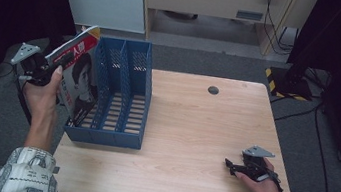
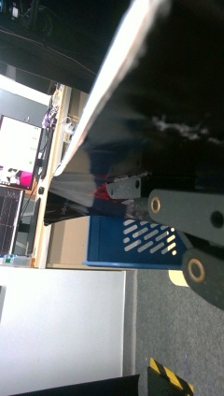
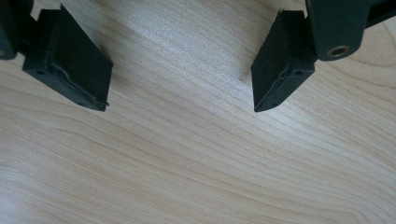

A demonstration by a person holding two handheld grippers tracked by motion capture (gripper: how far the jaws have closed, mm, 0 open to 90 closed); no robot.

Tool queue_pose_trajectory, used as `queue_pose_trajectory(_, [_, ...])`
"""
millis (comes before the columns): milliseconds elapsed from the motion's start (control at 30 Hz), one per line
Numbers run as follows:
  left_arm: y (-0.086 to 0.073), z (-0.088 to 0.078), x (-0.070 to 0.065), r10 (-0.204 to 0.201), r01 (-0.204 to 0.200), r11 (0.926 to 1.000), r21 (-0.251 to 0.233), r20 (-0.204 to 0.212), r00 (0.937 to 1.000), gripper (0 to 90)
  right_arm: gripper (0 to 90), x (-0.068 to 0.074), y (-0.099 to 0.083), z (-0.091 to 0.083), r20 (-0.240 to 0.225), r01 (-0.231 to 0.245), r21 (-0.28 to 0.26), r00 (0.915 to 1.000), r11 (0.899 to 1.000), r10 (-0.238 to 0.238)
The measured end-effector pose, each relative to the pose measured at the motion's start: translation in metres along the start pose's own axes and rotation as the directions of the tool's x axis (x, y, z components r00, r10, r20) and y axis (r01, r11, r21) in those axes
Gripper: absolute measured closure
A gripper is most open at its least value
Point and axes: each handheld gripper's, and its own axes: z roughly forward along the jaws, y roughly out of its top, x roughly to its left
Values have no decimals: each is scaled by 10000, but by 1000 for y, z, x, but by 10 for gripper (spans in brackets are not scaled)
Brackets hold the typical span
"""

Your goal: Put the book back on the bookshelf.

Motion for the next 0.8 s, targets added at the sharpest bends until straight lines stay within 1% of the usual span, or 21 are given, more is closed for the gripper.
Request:
queue_pose_trajectory(167, [-7, 1, 3, -62, 63, 9999, 88, -40, 10000, 859, 205, 0, 0, 0, 3, -4, 3, 10000, 10000, 4])
queue_pose_trajectory(200, [-11, 2, 4, -97, 98, 9997, 230, -50, 9999, 859, 205, 0, 0, 0, 3, -4, 0, 10000, 10000, 4])
queue_pose_trajectory(233, [-14, 2, 5, -166, 166, 9996, 244, -5, 9999, 860, 205, 0, 0, 0, 3, -7, 3, 10000, 10000, 7])
queue_pose_trajectory(300, [-19, 3, 5, -329, 329, 9993, 170, 39, 9995, 861, 205, 0, 0, 0, 3, -5, 2, 10000, 10000, 5])
queue_pose_trajectory(400, [-24, 5, 5, -323, 322, 9993, 211, 32, 9995, 860, 205, 0, 0, 0, 4, -5, 2, 10000, 10000, 5])
queue_pose_trajectory(467, [-30, 8, 5, -358, 356, 9990, 283, 69, 9993, 860, 205, 0, 0, 0, 22, 0, -5, 10000, 10000, 0])
queue_pose_trajectory(500, [-32, 8, 5, -418, 415, 9989, 201, 112, 9991, 860, 205, 0, 0, 0, 11, -12, -3, 10000, 10000, 12])
queue_pose_trajectory(567, [-34, 9, 5, -541, 539, 9985, 122, 167, 9984, 859, 205, 0, 0, 0, 11, -11, -2, 10000, 10000, 11])
queue_pose_trajectory(800, [-35, 9, 3, -499, 496, 9987, 148, 158, 9986, 855, 205, 0, 0, 0, 22, -7, -5, 10000, 10000, 7])
